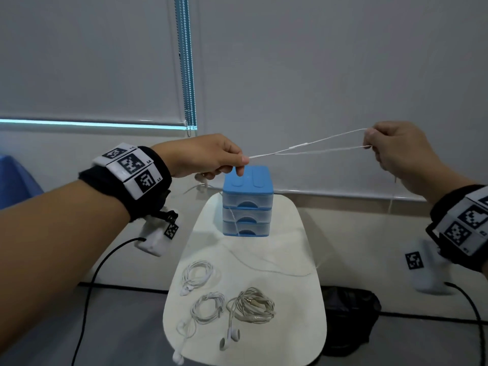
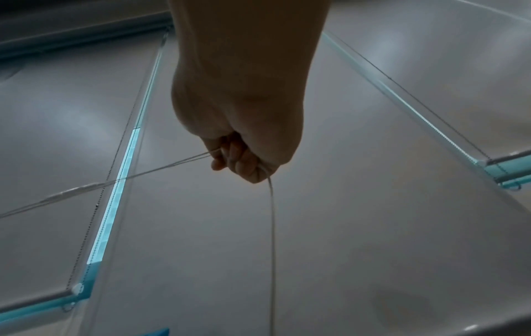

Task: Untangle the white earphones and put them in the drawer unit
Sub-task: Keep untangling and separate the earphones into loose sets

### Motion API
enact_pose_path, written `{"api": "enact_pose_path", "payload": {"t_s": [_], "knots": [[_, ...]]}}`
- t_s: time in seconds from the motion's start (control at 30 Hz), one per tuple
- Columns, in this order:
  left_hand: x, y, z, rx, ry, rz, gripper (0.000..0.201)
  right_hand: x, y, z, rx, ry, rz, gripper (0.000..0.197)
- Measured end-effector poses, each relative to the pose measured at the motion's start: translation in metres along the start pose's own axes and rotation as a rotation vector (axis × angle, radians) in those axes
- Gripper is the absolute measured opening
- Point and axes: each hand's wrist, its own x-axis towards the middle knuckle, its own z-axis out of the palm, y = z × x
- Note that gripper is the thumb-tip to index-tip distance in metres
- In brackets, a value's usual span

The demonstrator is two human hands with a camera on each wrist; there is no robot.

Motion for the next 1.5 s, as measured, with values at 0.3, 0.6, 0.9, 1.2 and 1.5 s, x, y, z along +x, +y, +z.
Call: {"api": "enact_pose_path", "payload": {"t_s": [0.3,0.6,0.9,1.2,1.5], "knots": [[0.000,-0.004,-0.013,-0.158,0.418,0.038,0.033,-0.021,-0.013,-0.002,-0.200,-0.287,-0.118,0.037],[-0.006,0.000,-0.025,-0.063,0.454,0.115,0.030,-0.025,-0.015,-0.014,-0.455,-0.138,-0.311,0.040],[0.000,0.026,0.005,-0.174,0.235,0.228,0.031,-0.003,-0.040,-0.044,-0.469,0.336,-0.297,0.043],[0.007,0.018,0.001,-0.271,0.379,0.164,0.029,-0.011,-0.042,-0.033,-0.666,0.229,-0.251,0.043],[0.006,0.026,0.010,-0.467,0.280,0.140,0.027,-0.041,-0.048,0.050,0.153,-0.336,0.042,0.036]]}}
